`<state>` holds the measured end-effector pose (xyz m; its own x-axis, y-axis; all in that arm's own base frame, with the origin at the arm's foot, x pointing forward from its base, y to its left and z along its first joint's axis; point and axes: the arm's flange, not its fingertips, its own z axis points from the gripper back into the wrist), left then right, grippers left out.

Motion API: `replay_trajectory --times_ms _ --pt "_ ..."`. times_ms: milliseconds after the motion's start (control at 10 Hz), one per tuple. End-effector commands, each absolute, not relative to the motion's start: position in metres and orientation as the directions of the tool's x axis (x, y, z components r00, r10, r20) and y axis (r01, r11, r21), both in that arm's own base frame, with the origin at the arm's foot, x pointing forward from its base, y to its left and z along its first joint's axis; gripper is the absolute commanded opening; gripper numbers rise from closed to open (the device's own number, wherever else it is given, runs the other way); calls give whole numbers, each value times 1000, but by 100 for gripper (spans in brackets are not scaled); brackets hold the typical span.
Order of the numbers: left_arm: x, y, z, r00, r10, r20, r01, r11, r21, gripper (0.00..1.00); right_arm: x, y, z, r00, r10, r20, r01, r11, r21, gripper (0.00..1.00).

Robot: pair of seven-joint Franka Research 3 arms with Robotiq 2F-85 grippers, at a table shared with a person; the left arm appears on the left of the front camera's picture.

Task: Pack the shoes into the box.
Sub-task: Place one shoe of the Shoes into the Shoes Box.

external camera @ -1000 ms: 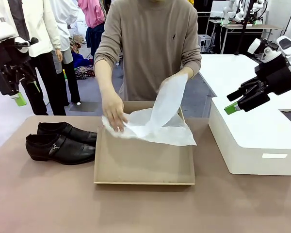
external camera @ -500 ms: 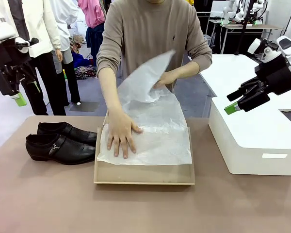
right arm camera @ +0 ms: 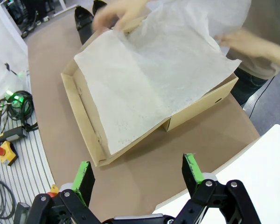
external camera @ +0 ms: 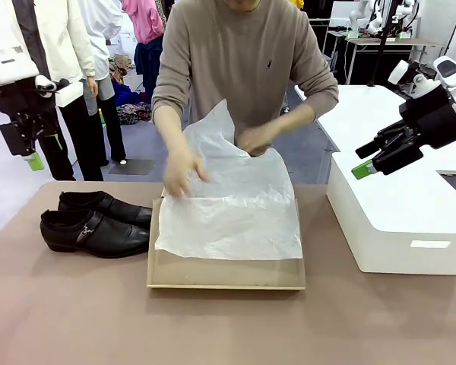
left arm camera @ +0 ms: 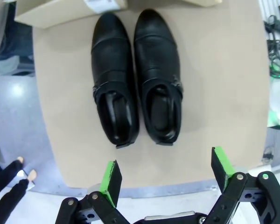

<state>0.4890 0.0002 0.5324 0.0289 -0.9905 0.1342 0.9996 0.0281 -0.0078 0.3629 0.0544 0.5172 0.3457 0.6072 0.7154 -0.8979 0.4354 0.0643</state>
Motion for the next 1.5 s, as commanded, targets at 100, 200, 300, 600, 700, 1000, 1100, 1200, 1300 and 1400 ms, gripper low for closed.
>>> replay_trajectory --times_ms 100,200,300,600,700,1000,1100,1200,1300,1400 --pt "515 -1 517 47 -994 101 998 51 41 100 367 55 517 314 595 740 -909 413 53 100" --pt "525 -3 506 44 -994 95 998 48 49 100 367 55 517 314 595 740 -909 413 53 100" --pt "533 -5 496 33 -996 81 998 37 48 100 367 55 517 314 595 740 -909 413 53 100" --pt "551 -8 467 63 -997 43 997 65 49 100 367 55 517 314 595 740 -909 413 53 100" --pt "554 -9 459 58 -998 25 997 59 41 100 367 55 517 314 595 740 -909 413 53 100" --pt "552 -9 452 41 -997 59 999 43 31 100 367 55 517 314 595 740 -909 413 53 100" --pt "552 -9 452 41 -997 59 999 43 31 100 367 55 517 314 595 740 -909 413 53 100" --pt "552 -9 452 41 -997 59 999 43 31 100 367 55 517 314 595 740 -909 413 53 100" --pt "552 -9 452 41 -997 59 999 43 31 100 367 55 517 314 595 740 -909 413 53 100" --pt "552 -9 452 41 -997 59 999 43 31 100 367 55 517 314 595 740 -909 413 53 100"
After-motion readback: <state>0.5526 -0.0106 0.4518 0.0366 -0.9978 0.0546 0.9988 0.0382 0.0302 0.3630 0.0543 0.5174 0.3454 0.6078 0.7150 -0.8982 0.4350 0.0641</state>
